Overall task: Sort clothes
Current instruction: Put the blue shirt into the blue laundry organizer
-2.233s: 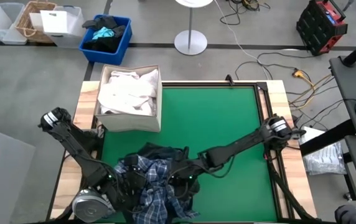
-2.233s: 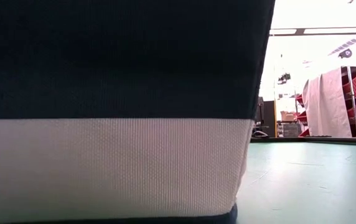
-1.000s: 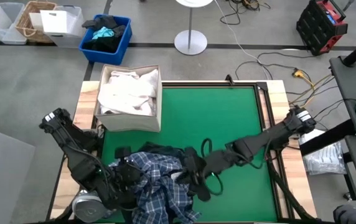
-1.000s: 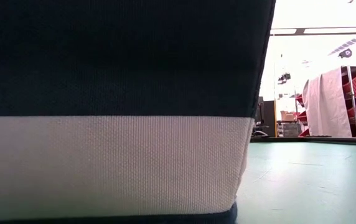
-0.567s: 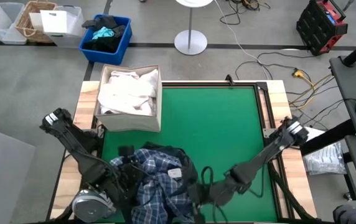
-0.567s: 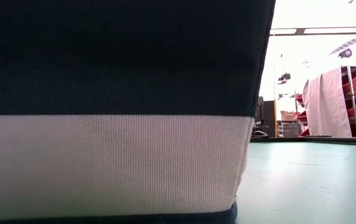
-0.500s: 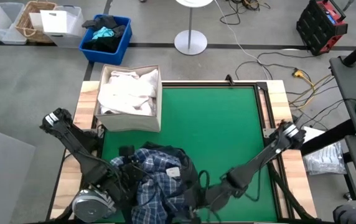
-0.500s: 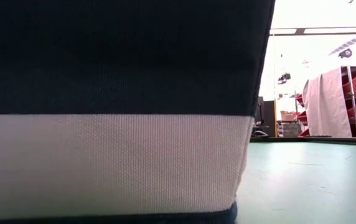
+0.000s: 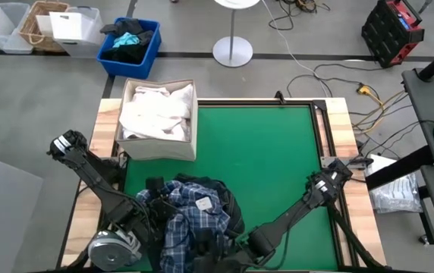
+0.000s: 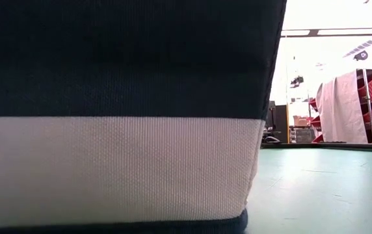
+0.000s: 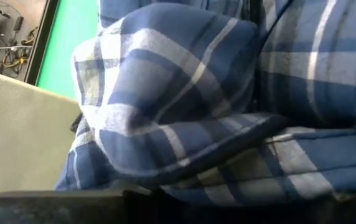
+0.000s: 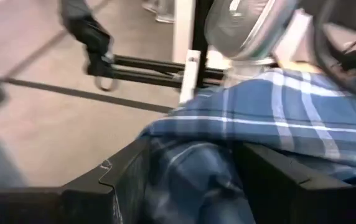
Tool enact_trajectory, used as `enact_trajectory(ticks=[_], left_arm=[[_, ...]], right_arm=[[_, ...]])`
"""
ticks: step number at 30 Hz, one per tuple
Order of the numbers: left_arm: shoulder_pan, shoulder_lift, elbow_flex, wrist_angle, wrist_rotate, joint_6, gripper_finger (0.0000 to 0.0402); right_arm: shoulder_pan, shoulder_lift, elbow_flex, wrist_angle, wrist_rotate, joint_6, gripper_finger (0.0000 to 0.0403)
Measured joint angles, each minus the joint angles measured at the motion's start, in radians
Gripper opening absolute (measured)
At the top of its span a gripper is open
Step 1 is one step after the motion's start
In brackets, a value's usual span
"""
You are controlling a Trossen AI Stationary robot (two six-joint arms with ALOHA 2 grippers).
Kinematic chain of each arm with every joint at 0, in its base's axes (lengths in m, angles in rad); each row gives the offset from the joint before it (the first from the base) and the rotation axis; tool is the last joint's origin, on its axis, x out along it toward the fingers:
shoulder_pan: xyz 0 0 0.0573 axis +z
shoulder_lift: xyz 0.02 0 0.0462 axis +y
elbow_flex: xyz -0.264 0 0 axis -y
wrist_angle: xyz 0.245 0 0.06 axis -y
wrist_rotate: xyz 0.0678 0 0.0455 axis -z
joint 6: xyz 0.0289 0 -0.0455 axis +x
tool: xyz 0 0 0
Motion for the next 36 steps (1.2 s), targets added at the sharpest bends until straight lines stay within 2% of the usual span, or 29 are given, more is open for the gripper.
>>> enact_trajectory(ticks=[3, 10, 16, 24, 28, 32, 36], left_arm=[[0.003, -0.001, -0.003, 0.016, 0.005, 0.003, 0.0105], [0.018, -0.001, -0.002, 0.042, 0.017, 0.005, 0.0105], [0.042, 0.001, 0.013, 0.043, 0.032, -0.016, 0.0105], [0.055, 0.002, 0.023, 0.055, 0.027, -0.012, 0.0105], [0.055, 0.002, 0.021, 0.063, 0.024, -0.001, 0.0104], [0.055, 0.002, 0.021, 0.066, 0.025, 0.005, 0.0096], [0.045, 0.003, 0.02, 0.068, 0.023, 0.035, 0.0088]], right_arm=[[0.017, -0.026, -0.033, 0.009, 0.002, 0.052, 0.0219], [0.037, -0.05, 0.031, -0.013, 0.014, -0.002, 0.0219], [0.067, -0.038, 0.026, -0.089, 0.012, 0.039, 0.0219], [0.075, 0.044, 0.015, -0.119, 0.028, 0.053, 0.0219], [0.045, 0.1, 0.015, -0.113, 0.04, 0.12, 0.0217], [0.023, 0.113, 0.016, -0.112, 0.033, 0.163, 0.0179], [0.018, 0.093, 0.029, -0.119, 0.056, 0.131, 0.0088]])
